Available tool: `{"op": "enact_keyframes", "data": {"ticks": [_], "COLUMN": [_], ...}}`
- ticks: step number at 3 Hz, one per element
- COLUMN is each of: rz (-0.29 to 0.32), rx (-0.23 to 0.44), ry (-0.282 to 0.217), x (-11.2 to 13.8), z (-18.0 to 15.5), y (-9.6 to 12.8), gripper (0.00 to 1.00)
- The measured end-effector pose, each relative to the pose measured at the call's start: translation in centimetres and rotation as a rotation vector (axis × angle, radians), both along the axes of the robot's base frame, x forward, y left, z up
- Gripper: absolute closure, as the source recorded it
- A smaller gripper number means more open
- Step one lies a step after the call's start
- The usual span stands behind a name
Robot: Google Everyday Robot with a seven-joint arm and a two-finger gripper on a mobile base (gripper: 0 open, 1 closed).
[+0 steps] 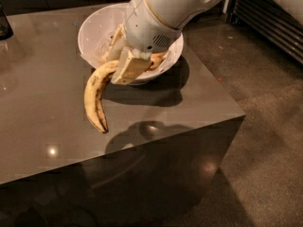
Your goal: Pick banana from white bowl
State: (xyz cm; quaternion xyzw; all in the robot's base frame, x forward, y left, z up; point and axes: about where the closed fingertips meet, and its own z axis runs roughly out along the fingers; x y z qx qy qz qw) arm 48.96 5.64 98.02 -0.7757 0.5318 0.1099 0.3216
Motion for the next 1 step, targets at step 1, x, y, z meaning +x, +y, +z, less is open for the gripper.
{"op": "enact_keyframes", "data": {"ticks": [1], "rz": [0.000], "rx": [0.000], "ry": [0.000], "x": [0.00], "z": [0.00], "y": [0.00], "gripper": [1.00]}}
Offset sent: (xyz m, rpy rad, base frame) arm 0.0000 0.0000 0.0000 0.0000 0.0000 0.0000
